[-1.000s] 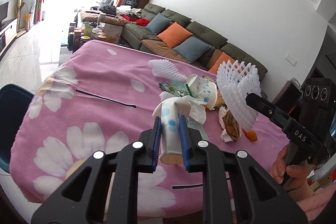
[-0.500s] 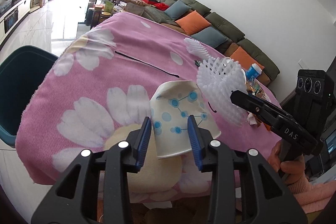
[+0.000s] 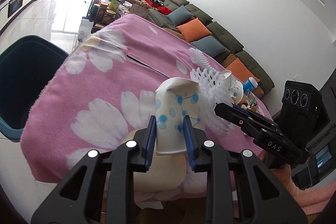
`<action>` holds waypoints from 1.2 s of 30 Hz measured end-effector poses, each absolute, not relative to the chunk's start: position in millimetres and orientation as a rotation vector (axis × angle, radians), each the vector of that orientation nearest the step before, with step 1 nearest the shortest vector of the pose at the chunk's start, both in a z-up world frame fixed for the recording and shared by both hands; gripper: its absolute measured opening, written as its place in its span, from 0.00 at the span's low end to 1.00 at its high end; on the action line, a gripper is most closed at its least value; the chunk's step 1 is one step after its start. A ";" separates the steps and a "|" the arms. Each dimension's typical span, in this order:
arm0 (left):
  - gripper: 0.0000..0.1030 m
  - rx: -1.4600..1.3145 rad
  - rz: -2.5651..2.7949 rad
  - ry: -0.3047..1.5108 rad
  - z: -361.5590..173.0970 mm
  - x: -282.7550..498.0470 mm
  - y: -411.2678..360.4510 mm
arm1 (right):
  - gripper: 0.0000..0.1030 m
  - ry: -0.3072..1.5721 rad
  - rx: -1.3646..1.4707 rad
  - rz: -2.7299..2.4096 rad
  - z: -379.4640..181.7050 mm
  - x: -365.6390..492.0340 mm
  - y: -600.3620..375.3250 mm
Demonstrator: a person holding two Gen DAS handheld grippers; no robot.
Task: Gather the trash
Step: 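Carry the foam net and paper cup to the teal bin and release both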
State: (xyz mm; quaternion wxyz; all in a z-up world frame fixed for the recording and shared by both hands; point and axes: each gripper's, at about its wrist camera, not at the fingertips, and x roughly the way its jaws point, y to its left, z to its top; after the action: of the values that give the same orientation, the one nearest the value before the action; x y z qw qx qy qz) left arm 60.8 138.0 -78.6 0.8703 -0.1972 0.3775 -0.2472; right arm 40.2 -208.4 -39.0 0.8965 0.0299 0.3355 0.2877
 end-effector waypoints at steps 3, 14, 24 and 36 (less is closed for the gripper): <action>0.22 -0.409 -0.459 0.752 -64.5 56.9 161.8 | 0.16 0.675 0.038 0.650 -28.0 50.0 -188.8; 0.21 -0.398 -0.187 0.666 -32.8 55.4 268.5 | 0.16 0.636 -0.005 0.885 -0.1 96.7 -91.2; 0.21 -0.392 -0.019 0.688 -44.7 74.5 336.8 | 0.16 0.707 -0.020 0.988 -12.4 129.9 -14.3; 0.22 -0.372 0.062 0.803 -92.7 132.3 339.4 | 0.20 0.908 -0.020 0.983 -55.9 167.2 45.2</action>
State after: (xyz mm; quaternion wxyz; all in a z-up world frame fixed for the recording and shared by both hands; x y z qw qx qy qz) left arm 132.3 339.4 -92.7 0.9033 -0.1800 0.3882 0.0301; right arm 167.2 45.2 -55.9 0.7843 -0.0091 0.4208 0.4558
